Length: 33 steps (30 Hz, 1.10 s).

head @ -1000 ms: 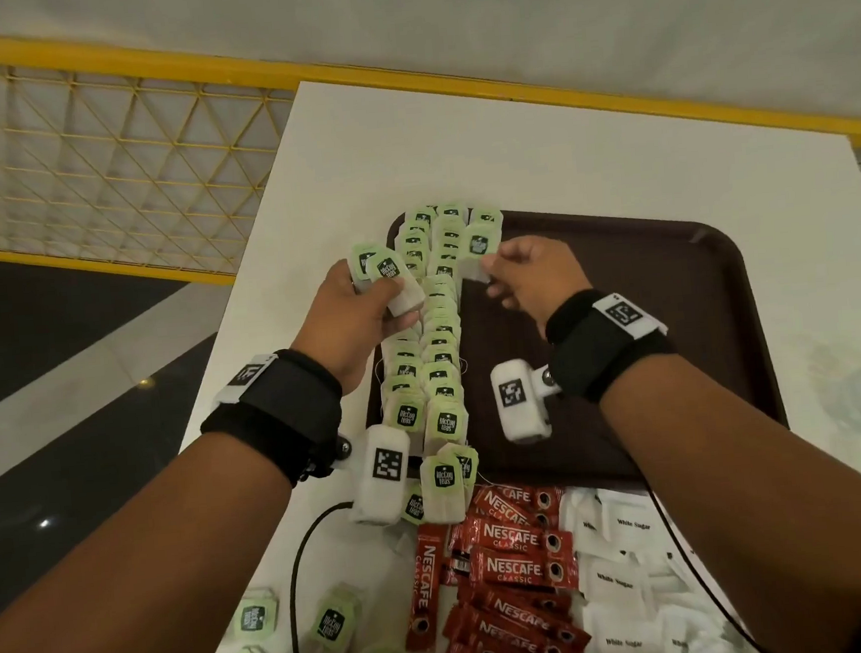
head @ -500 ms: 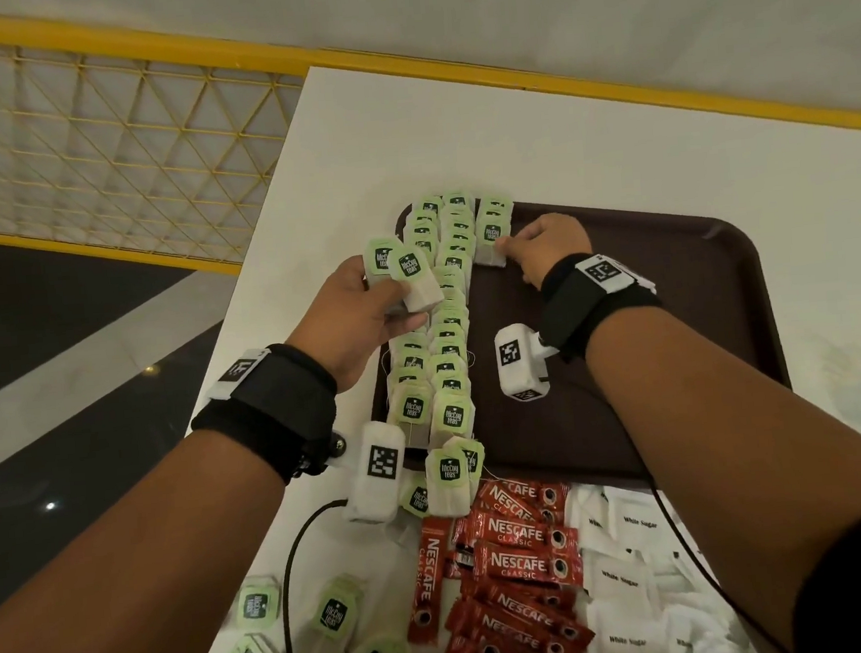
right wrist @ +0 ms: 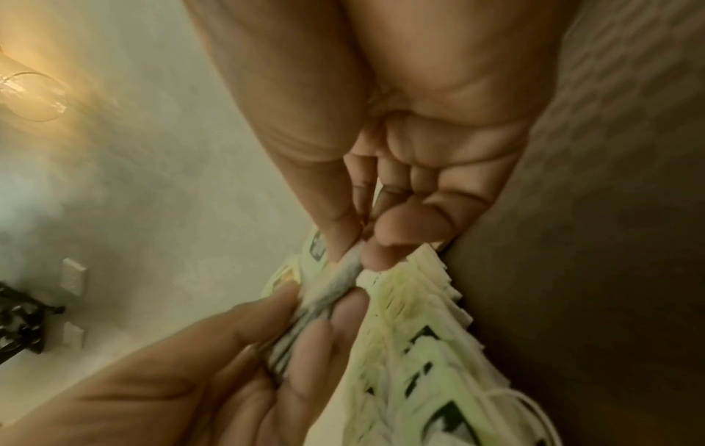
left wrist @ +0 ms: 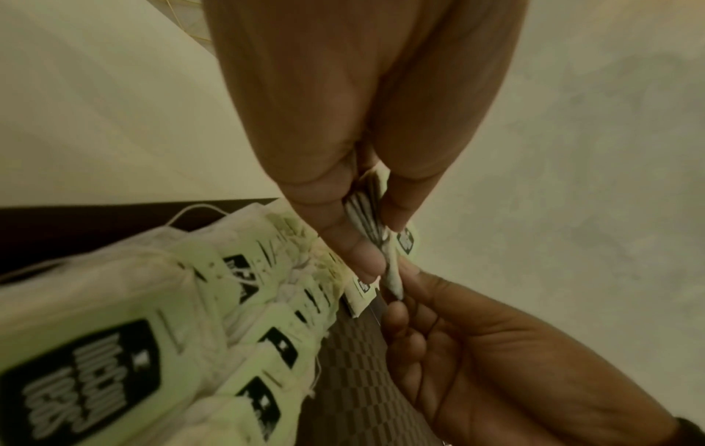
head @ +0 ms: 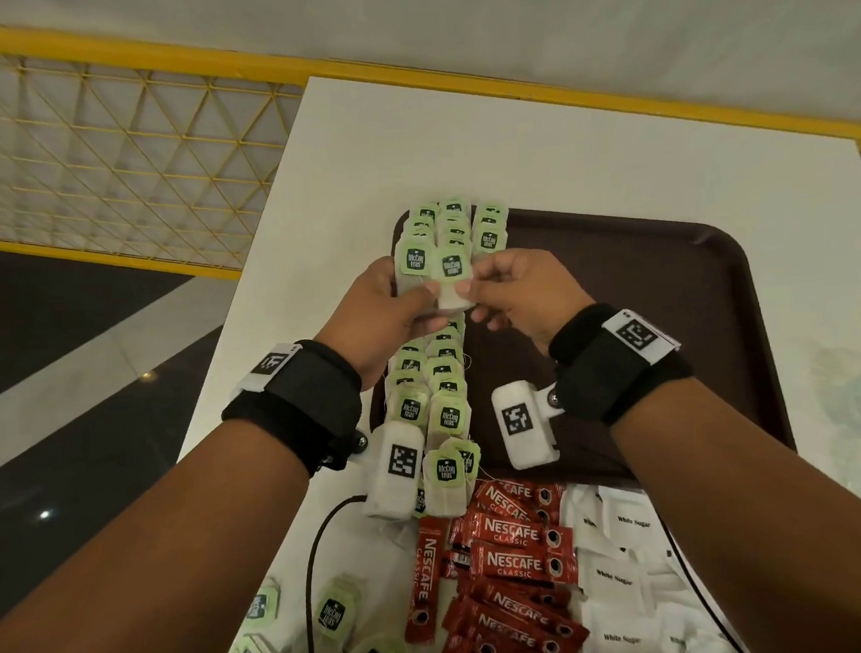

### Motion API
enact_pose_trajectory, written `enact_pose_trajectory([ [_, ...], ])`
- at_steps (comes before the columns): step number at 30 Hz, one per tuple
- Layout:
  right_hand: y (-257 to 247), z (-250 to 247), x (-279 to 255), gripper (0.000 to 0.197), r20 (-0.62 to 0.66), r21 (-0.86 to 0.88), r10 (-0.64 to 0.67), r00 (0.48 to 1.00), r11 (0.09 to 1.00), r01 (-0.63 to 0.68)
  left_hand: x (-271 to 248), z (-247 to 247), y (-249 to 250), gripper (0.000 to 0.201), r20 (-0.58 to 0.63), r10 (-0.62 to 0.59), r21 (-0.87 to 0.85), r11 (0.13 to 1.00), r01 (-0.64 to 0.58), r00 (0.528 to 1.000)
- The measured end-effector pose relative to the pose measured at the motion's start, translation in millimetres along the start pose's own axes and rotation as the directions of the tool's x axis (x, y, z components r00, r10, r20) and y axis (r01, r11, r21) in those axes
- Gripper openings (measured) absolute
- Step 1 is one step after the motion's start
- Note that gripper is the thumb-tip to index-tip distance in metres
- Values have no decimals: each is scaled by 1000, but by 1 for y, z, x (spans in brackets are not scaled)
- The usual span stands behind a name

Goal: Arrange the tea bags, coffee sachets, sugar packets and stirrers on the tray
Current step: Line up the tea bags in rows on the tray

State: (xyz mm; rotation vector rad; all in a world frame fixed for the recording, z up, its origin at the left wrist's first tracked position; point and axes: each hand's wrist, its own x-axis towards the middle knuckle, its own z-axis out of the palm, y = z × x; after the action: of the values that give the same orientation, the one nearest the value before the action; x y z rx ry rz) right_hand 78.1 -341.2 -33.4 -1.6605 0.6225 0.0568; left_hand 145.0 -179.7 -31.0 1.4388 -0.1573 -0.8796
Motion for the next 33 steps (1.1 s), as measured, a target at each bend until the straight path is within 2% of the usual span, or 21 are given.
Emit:
enact_pose_trajectory([
  [3, 9, -7, 7, 20, -120, 57, 74, 990, 996, -68, 0, 0, 3, 29, -40, -33, -50, 998, 31, 999],
  [7, 20, -16, 23, 12, -265, 24, 167, 950, 986, -167, -1, -6, 4, 23, -62, -107, -196, 976, 93, 992],
  [10, 25, -16, 33, 11, -287, -32, 161, 944, 984, -177, -4, -5, 6, 36, -78, -162, -255, 957, 137, 984],
  [12, 25, -15, 38, 9, -297, -88, 141, 944, 981, -174, -7, -5, 5, 35, -74, -162, -259, 956, 138, 984],
  [16, 20, -13, 43, 14, -315, -207, 126, 941, 958, -198, -12, -10, 2, 15, -37, -125, -219, 969, 114, 991],
  [21, 14, -17, 38, 30, -403, -279, 79, 912, 938, -205, -12, -12, -5, 20, -42, -83, -118, 990, 78, 996],
  [23, 7, -15, 29, 31, -356, -159, 88, 930, 975, -153, -10, -14, -8, 21, -75, -31, -75, 997, 26, 997],
  [25, -2, -9, 14, 29, -210, -28, 91, 973, 995, -99, -8, -15, -9, 21, -118, 29, -50, 998, -36, 993],
  [28, -11, 7, -5, 27, -7, -58, 16, 1000, 998, -17, -6, -13, -10, 27, -145, 94, -45, 994, -101, 985],
  [31, -8, 20, -9, 15, -15, -12, -40, 999, 999, 40, -5, -9, -9, 31, -113, 126, -27, 991, -130, 985],
  [33, -3, 22, -9, 20, -64, 32, -66, 996, 997, 68, -6, -7, -9, 31, -81, 142, -8, 990, -143, 987],
])
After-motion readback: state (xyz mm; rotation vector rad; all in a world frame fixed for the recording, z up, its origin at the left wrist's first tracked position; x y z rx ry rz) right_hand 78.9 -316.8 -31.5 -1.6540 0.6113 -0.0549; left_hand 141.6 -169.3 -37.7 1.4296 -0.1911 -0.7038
